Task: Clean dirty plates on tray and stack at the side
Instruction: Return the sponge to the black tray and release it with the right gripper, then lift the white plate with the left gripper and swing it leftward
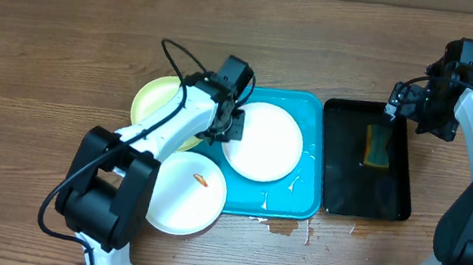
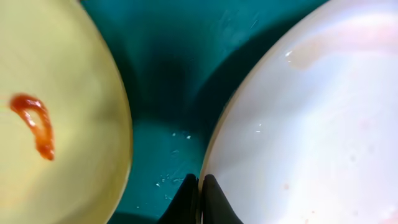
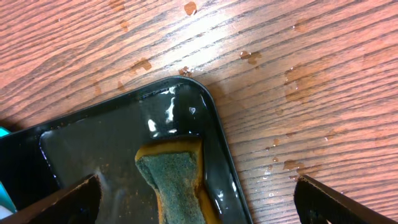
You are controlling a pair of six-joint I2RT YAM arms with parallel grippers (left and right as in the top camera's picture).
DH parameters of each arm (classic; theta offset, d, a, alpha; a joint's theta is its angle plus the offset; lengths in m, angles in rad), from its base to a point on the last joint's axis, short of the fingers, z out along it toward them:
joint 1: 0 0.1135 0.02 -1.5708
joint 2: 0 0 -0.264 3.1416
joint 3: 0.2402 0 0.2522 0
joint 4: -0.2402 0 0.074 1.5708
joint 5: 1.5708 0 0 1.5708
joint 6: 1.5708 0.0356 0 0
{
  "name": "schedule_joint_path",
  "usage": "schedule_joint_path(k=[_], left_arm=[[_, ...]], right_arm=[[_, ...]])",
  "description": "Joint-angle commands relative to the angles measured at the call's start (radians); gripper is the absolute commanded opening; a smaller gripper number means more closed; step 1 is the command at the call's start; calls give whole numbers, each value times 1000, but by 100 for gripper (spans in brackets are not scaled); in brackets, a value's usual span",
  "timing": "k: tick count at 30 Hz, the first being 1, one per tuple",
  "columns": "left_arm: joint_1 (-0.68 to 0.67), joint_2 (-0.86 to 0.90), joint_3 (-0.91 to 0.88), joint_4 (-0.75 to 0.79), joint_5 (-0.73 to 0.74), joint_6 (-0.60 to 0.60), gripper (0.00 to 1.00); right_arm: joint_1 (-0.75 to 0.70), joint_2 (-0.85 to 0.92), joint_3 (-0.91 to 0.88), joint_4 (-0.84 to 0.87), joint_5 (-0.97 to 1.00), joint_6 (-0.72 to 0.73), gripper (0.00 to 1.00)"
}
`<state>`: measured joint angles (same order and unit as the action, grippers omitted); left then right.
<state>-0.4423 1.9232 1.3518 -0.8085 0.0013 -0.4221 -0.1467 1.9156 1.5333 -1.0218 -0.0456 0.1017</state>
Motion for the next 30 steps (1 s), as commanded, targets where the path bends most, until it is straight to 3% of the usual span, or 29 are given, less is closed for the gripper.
schedule_joint_path(k=[1,30], left_arm=[[7,-65,76,-13,-31,42,4],[-34,-86,355,-97,-37,87,4]], right_arm=[[4,-28,19,3,0,7,100],[4,-28,19,3,0,7,100]])
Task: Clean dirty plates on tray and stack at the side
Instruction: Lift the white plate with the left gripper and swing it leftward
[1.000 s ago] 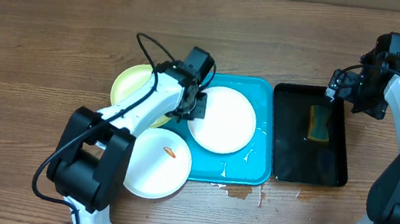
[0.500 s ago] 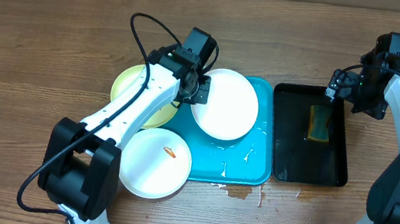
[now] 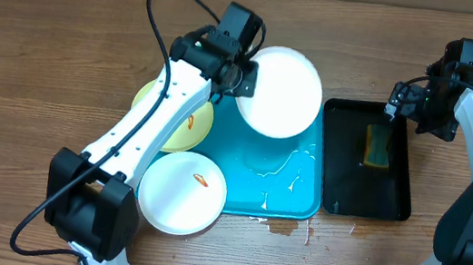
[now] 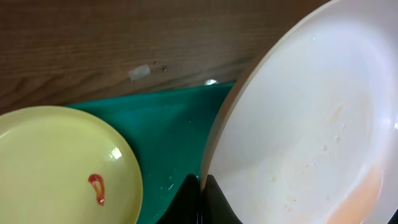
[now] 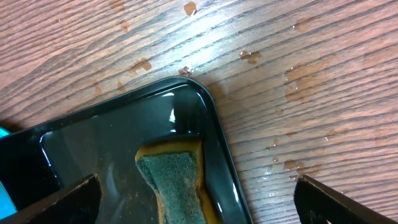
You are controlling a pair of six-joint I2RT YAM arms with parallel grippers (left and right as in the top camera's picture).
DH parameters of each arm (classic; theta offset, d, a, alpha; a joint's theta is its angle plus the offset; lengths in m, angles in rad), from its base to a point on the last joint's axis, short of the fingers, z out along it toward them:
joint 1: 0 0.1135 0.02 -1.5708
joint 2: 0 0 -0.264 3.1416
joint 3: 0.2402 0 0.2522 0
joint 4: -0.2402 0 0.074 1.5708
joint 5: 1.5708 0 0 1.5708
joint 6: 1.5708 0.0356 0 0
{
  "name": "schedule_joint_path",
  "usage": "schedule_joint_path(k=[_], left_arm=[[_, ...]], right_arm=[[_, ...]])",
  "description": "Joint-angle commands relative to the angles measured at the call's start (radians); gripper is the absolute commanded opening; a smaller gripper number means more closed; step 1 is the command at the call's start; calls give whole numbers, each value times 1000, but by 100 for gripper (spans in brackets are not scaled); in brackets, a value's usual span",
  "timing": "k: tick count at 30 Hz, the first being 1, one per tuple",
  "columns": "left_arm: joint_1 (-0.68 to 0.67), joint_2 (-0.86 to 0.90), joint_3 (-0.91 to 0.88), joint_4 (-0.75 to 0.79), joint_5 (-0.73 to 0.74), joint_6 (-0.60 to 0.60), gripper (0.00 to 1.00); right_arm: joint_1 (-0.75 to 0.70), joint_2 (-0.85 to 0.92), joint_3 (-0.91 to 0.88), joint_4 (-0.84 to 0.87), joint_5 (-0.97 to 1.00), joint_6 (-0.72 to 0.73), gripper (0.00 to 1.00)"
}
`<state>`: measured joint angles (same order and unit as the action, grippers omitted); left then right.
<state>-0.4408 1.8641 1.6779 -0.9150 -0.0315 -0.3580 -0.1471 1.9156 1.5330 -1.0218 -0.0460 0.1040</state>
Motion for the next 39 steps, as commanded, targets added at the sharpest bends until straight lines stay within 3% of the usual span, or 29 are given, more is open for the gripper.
schedule_joint_path(k=[1,20,28,39], left_arm=[[-48,-27,29,12,-10,22,4],[-268,-26,29,163,-117,22,4],[-346,-26,29,230,-221,69,4],[-431,-26,29,375,-422,241,4]], right_arm=[[5,-28,19,3,0,5,100],[-12,-28,20,52,-7,16,100],[-216,-28,20,76,-8,211,100],[-418,-28,19,71,-11,227,100]])
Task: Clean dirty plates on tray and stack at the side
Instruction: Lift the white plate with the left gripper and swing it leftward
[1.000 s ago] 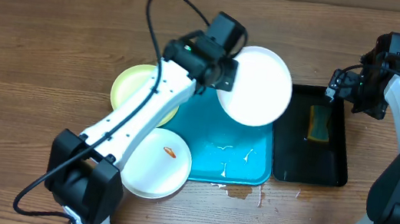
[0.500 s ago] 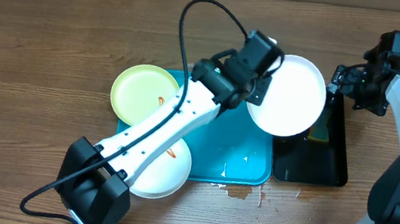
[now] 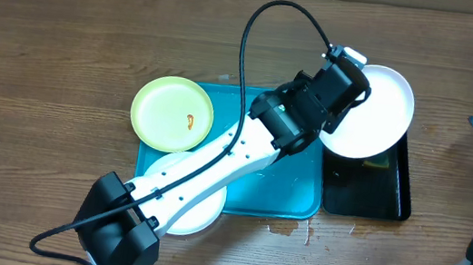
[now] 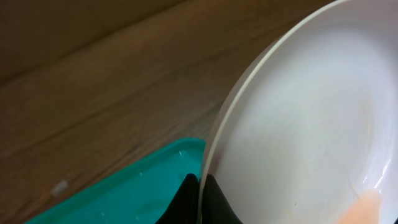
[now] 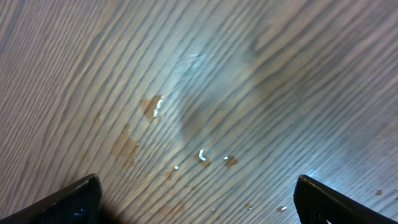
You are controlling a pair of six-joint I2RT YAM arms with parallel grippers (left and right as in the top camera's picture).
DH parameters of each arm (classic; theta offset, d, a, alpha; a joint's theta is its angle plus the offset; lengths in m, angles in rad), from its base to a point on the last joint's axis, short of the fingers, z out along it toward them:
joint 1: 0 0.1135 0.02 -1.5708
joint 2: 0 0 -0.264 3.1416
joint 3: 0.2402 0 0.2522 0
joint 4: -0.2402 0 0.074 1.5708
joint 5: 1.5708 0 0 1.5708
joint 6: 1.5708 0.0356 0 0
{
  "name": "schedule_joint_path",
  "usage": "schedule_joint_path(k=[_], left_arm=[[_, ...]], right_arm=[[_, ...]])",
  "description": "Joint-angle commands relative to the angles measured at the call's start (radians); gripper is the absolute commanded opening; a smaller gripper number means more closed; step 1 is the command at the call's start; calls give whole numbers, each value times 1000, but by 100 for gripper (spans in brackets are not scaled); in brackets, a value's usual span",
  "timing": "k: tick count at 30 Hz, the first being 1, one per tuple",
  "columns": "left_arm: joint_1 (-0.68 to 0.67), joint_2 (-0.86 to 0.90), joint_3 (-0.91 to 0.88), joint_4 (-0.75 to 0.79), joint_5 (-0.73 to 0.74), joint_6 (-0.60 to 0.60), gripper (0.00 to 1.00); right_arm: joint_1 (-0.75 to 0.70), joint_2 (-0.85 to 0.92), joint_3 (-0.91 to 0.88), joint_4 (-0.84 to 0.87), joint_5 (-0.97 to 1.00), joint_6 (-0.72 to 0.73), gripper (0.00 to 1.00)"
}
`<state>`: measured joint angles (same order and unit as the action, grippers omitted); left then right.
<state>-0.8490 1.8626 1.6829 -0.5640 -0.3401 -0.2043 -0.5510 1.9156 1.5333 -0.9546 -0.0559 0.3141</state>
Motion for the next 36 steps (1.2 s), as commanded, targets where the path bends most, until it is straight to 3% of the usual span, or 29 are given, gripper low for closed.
schedule_joint_path(k=[1,12,25,31,36], left_arm=[[-35,-24,24,39,-142,118,4],[-225,-24,24,212,-482,517,4],[-306,-24,24,468,-622,803,4],[-306,-24,24,496,-636,798,4],[-270,-24,24,404,-623,531,4]], right_arm=[[-21,-28,19,4,-1,16,100],[-27,-28,19,4,-1,16,100],[-27,-28,19,4,-1,16,100],[-27,-28,19,4,-1,16,100],[-27,-28,19,4,-1,16,100]])
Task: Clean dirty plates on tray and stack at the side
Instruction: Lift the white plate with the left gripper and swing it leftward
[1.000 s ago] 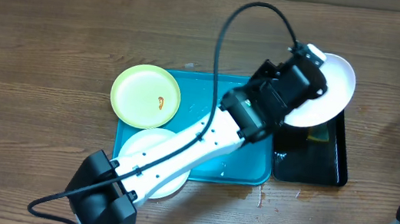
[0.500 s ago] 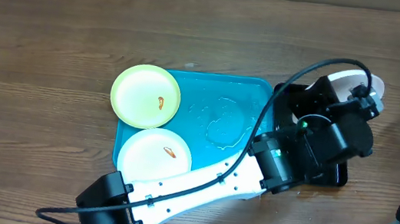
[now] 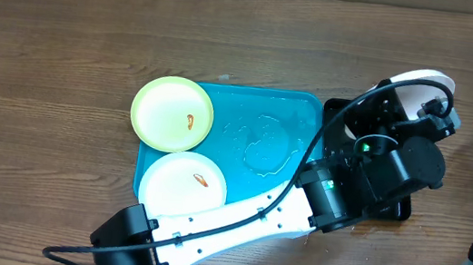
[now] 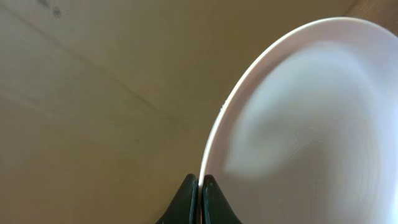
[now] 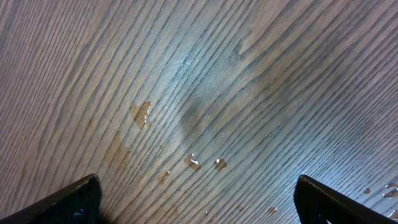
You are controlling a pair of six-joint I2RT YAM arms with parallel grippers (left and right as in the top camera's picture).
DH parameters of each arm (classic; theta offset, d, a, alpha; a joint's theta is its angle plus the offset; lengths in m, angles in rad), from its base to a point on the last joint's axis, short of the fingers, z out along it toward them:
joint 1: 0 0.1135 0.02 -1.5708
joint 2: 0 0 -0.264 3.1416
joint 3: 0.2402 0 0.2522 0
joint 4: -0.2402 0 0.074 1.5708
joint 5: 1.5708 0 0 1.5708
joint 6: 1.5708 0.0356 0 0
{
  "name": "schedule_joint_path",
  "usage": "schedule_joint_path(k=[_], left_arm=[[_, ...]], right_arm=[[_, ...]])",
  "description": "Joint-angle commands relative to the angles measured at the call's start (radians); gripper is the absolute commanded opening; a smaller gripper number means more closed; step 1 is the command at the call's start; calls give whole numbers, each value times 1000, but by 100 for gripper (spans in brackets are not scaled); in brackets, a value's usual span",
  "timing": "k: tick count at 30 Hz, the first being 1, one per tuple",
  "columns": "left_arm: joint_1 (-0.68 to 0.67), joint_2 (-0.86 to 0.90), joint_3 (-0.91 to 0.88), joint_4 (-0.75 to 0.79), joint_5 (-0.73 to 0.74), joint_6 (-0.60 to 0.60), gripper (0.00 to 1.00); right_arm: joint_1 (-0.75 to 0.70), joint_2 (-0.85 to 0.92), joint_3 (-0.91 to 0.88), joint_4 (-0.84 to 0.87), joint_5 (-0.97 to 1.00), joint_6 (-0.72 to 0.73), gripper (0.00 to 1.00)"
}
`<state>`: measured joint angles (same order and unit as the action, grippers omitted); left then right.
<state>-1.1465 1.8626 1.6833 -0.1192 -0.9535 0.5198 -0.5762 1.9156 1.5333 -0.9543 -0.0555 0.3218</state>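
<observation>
My left gripper (image 4: 200, 182) is shut on the rim of a white plate (image 4: 311, 124), tipped up on edge over the far end of the black tray (image 3: 396, 208); only the plate's top edge (image 3: 422, 79) shows overhead, behind the left arm. A yellow-green plate (image 3: 172, 113) with a ketchup smear sits at the teal tray's (image 3: 259, 168) far left corner. A white plate (image 3: 181, 189) with a smear lies at the tray's near left. My right gripper (image 5: 199, 199) is open over bare, wet wood at the far right.
Water pools on the teal tray's middle (image 3: 267, 146). Droplets dot the wood (image 5: 193, 162) under the right gripper. The left arm (image 3: 368, 173) covers most of the black tray; the sponge is hidden. A cardboard wall (image 4: 93, 93) fills the left wrist view.
The left gripper has moved farther right with the white plate and tipped it up on edge; the wrist view now faces a cardboard wall. The right gripper has barely shifted.
The left gripper was shut on the white plate's rim as it lay on the teal tray. Then the plate was held above the tray's far edge, then over the black tray, and now stands on edge there. The right gripper, once open above the sponge, sits off right.
</observation>
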Motion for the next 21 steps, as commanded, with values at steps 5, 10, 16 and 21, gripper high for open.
schedule_joint_path(k=[5,10,16,21], left_arm=[[105,-24,23,-219,196,-414,4],[233,-24,23,-349,455,-592,4],[479,-25,23,-412,709,-808,4],[752,-25,23,-491,944,-953,4]], right_arm=[[-2,-28,19,4,-1,9,100],[-2,-28,19,4,-1,9,100],[-2,-28,19,4,-1,9,100],[-2,-28,19,4,-1,9,100]])
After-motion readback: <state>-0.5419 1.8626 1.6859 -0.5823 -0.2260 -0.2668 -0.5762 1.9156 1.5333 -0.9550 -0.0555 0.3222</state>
